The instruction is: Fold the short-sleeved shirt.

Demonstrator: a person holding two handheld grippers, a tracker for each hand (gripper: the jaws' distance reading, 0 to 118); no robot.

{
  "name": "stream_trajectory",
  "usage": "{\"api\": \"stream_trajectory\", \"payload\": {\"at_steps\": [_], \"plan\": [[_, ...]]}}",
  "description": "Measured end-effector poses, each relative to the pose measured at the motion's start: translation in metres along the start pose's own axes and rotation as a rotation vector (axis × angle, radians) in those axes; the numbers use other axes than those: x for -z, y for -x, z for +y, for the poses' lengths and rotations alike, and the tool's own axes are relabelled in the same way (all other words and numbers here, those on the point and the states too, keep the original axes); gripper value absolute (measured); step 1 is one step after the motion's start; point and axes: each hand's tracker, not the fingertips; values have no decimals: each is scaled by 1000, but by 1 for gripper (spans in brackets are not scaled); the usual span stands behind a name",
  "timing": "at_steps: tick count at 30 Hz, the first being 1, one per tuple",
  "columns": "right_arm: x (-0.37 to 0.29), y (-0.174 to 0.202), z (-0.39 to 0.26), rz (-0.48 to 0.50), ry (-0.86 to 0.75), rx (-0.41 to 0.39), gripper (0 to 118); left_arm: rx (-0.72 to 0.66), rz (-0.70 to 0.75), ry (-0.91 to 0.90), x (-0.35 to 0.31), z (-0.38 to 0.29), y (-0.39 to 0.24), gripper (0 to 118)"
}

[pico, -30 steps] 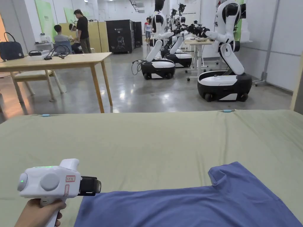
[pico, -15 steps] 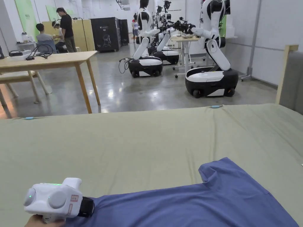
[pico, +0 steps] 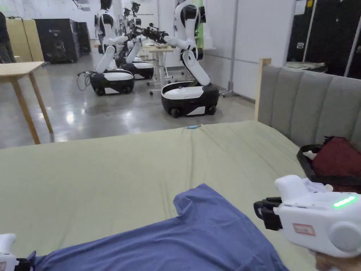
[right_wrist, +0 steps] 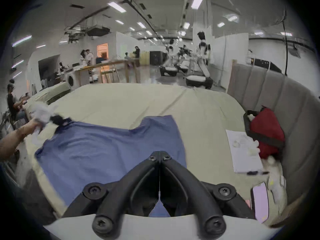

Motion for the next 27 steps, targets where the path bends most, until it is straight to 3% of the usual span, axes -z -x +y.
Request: {"api": "stream_trajectory", "payload": {"at_steps": [1,3,4,5,7,8,12,15,18,19,20,23,27], "plan": [[28,-9,10,-40,32,13,1,8,2,2,-1,0,-1,2],[74,-24,22,-20,106,15,1,21,17,10,-1,-1,-4,2],[97,-31,25,-12,142,8,9,29,28,14,-1,-1,-5,2],[115,-34,28,-2,168,5,32,32,28,13,-2,-2,-5,2],[146,-37,29,-25,243,18,108,27,20,14,-7,-3,-14,2],[159,-37,28,-47,263,32,112,22,18,15,-8,-3,-15,2],[196,-34,31,-115,374,35,108,21,33,19,-10,-3,-23,2],[214,-26,28,-137,452,-47,100,20,30,27,-9,-4,-26,2],[215,-15,20,-113,452,-86,65,30,36,41,-3,-4,-29,2],[215,-12,21,-88,445,-87,41,33,37,44,-3,-5,-31,2],[213,-8,21,-95,440,-90,4,39,37,46,-2,-6,-33,2],[211,3,21,-104,434,-163,0,52,44,48,0,-8,-37,2],[197,7,29,-126,414,-150,0,59,47,41,-8,-8,-37,2]]}}
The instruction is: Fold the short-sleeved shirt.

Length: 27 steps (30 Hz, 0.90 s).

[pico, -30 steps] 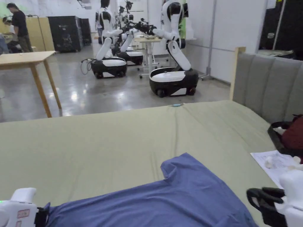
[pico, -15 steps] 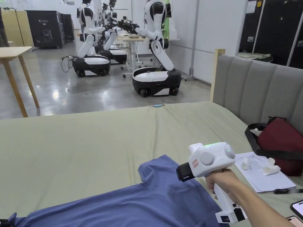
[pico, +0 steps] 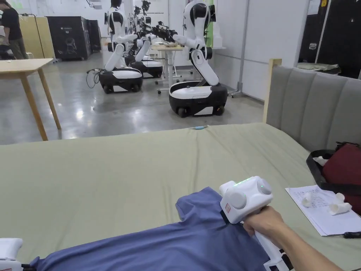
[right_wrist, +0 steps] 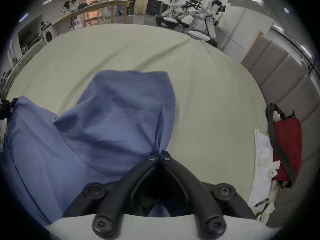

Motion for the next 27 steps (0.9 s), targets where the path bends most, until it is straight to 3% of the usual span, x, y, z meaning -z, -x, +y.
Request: {"api": "stream_trajectory", "payload": {"at_steps": [2,7,11,15,18,21,25,27], "plan": [[-13,-1,2,-17,-35,-10,0,1,-7,-7,-11,0,0,2],[-114,-7,-26,93,-256,4,0,37,-35,-127,-77,-13,7,2],[-201,-2,-85,73,-393,-66,0,129,16,-226,-138,-58,4,2],[-261,3,-167,92,-451,-68,0,57,-38,-266,-189,-122,6,2],[-270,10,-224,144,-398,-68,0,-7,-68,-250,-198,-166,6,2],[-243,22,-266,147,-246,-139,0,0,-90,-153,-183,-204,2,2],[-191,34,-283,100,-71,-215,0,9,-63,-69,-148,-224,-3,2],[-169,37,-283,103,-46,-199,0,-10,-67,-90,-140,-224,-2,2]]}}
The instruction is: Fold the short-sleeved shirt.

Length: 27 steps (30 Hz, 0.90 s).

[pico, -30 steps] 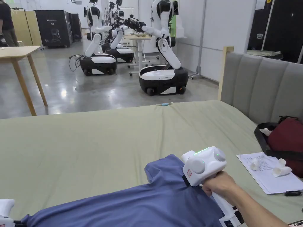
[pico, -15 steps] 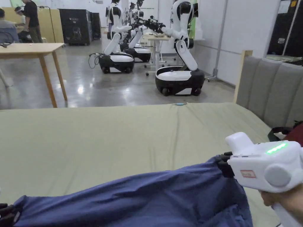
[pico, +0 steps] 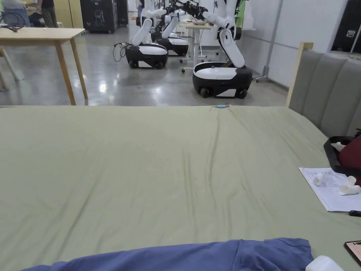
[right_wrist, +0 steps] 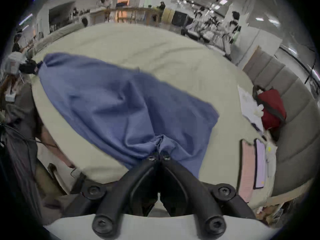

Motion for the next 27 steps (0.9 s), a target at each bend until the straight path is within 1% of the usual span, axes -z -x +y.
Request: {"api": "stream_trajectory", "payload": {"at_steps": [1,3,4,6,7,8,9,10,11,13,15,16,17,18,19,20,21,23,25,27], "plan": [[7,-2,1,2,-9,16,0,-27,0,-7,0,3,2,2],[8,-7,4,13,-26,90,0,-54,0,-17,0,7,4,2],[6,-10,6,19,-30,107,1,-58,2,-21,2,4,9,2],[-2,-14,4,31,-43,117,5,-89,0,-32,0,6,13,8],[-11,-14,1,35,-66,122,20,-130,-18,-40,-4,7,16,28],[-23,-15,-2,31,-95,133,52,-173,-32,-47,-11,8,15,64],[-37,-16,-5,21,-124,148,89,-211,-39,-36,-17,9,19,99],[-54,-16,-10,6,-154,175,117,-242,-63,-62,-27,7,22,113],[-80,-13,-16,-16,-226,212,118,-266,-100,-131,-44,4,24,112],[-130,-6,-27,-2,-368,288,117,-321,-98,-216,-79,-2,16,112],[-173,6,-42,24,-522,354,116,-324,-95,-351,-110,-16,11,111],[-189,12,-49,41,-592,387,109,-324,-110,-411,-125,-23,9,103],[-199,17,-54,54,-639,417,93,-324,-98,-435,-134,-29,7,85],[-208,21,-59,79,-674,438,58,-334,-74,-460,-143,-36,4,50],[-211,26,-59,45,-696,456,0,-346,-31,-478,-148,-40,1,0],[-212,29,-58,2,-701,469,0,-351,16,-466,-147,-42,0,0],[-209,32,-53,-57,-684,471,0,-366,144,-439,-149,-46,-1,0],[-206,27,-46,37,-629,427,0,-337,63,-432,-149,-48,8,0],[-204,28,-41,20,-631,423,0,-369,23,-415,-140,-41,3,0],[-202,33,-33,22,-616,390,0,-423,-86,-390,-129,-35,12,0]]}}
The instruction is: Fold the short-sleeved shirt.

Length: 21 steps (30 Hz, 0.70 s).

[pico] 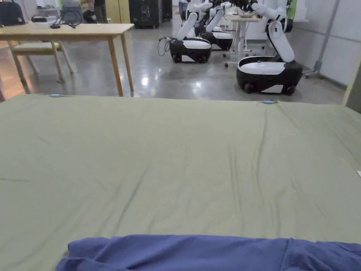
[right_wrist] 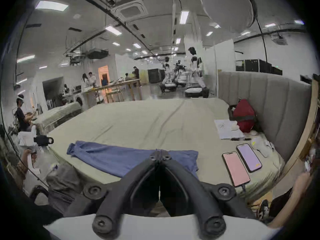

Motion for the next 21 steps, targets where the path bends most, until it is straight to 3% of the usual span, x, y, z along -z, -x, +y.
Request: {"api": "stream_trajectory", "payload": {"at_steps": [5,6,7,8,9,10,16,21], "plan": [[8,9,-2,62,1,5,0,-161,-136,60,42,8,3,0],[8,10,-2,75,2,7,0,-219,-176,91,52,8,8,7],[9,11,-4,82,3,3,0,-271,-209,105,61,6,13,22],[9,12,-5,87,6,-4,0,-305,-244,115,71,5,18,50],[8,13,-5,90,10,-12,0,-338,-273,121,83,2,42,89],[8,13,-6,94,12,-17,0,-347,-334,137,93,-2,48,117],[6,15,-6,113,22,-16,0,-417,-266,183,144,-11,83,118],[5,16,-8,118,21,-7,0,-447,-421,209,172,-8,76,118]]}}
